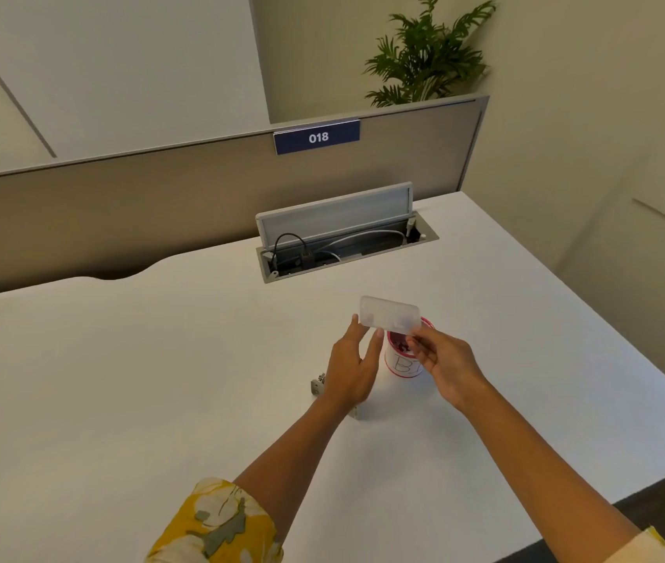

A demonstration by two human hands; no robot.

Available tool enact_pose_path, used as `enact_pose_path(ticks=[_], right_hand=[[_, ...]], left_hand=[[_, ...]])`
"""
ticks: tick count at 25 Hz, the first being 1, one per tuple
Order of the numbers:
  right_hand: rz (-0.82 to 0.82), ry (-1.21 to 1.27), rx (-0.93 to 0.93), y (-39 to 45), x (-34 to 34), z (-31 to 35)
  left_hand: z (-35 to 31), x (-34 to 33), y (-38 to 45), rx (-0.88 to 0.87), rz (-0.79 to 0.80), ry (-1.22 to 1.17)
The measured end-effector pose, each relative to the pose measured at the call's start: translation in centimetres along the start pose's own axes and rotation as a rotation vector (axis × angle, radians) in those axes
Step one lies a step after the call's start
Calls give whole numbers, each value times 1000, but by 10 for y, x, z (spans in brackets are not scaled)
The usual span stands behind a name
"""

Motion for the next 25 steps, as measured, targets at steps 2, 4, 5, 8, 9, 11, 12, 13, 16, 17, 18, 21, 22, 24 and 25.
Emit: enact_pose_path(ticks=[2, 4, 5, 8, 9, 11, 12, 13, 16, 17, 18, 21, 22, 24, 25], right_hand=[[63, 6, -17, -7, -24, -11], [131, -27, -41, -13, -47, -24], [164, -52, -56, -14, -56, -32], [250, -124, -101, -18, -77, -55], [273, -161, -106, -18, -82, -62], [310, -317, -91, -18, -89, -74], [324, -433, -60, -17, -90, -78], [335, -560, -11, -14, -91, -82], [328, -922, 228, -4, -86, -86], [339, -1046, 309, -2, -84, -89], [367, -1172, 355, 1, -82, -94], [496, -1448, 301, 5, -78, -117], [510, -1518, 297, 5, -77, -122], [496, -1641, 398, 4, -79, -127], [489, -1684, 452, 3, -81, -127]], left_hand=[[-3, 15, 0, 90, -87, -189], [2, 32, 2, 211, -194, -305], [8, 40, 3, 264, -229, -351], [29, 61, 1, 383, -304, -481], [34, 67, -1, 412, -334, -505], [47, 82, -5, 469, -413, -536], [55, 88, -7, 503, -443, -553], [63, 94, -11, 534, -469, -569], [80, 114, -22, 546, -515, -562], [82, 119, -25, 509, -501, -571], [81, 122, -29, 471, -463, -603], [82, 126, -38, 425, -452, -688], [88, 127, -41, 443, -457, -697], [102, 125, -45, 487, -423, -696], [111, 124, -46, 513, -413, -707]])
Point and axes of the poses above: each hand's wrist, its own y-axis towards the middle knuckle, its own x-axis out of the back of the hand, z = x × y, the point moved 4 cm from there along y, towards the middle knuckle, and after that the axes turned 6 degrees about x, right-handed, at the moved point
